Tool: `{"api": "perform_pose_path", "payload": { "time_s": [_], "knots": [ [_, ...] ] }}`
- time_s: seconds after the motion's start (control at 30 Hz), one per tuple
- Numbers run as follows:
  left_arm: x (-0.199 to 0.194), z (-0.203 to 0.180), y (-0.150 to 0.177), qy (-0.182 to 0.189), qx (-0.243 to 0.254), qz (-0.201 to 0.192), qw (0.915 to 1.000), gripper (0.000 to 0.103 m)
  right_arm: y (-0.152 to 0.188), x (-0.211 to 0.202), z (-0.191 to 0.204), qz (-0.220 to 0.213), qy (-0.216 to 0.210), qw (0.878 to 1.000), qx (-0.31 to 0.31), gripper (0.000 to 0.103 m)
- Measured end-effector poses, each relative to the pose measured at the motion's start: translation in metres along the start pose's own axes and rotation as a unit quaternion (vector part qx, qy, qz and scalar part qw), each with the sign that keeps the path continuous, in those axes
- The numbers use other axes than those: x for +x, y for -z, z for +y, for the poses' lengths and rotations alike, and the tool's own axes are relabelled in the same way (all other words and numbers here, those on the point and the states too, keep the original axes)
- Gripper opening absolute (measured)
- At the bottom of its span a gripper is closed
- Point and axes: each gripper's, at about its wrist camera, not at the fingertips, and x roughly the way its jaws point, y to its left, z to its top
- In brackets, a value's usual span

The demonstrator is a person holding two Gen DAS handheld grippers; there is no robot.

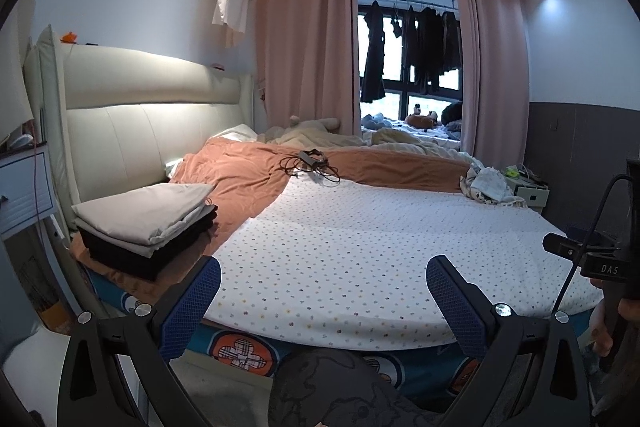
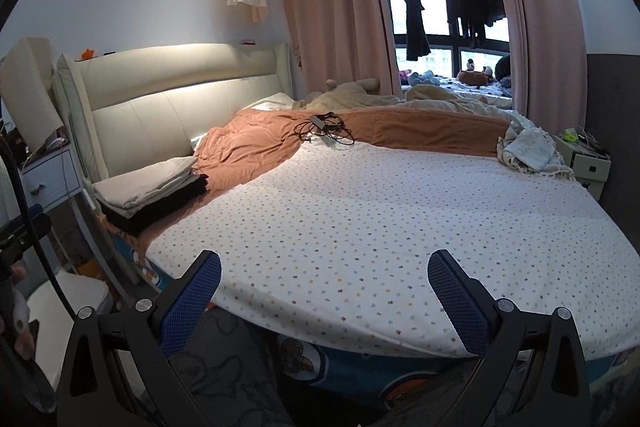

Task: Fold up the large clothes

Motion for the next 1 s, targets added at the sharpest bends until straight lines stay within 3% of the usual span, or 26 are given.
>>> {"api": "perform_pose_path", "payload": {
  "time_s": [1.0],
  "knots": [
    [-0.009, 0.006, 0.001, -0.001, -0.003, -0.003, 1.0, 0.103, 0.003, -0.008, -0.014, 0.005, 0.01, 1.0, 0.022, 0.103]
  ]
}}
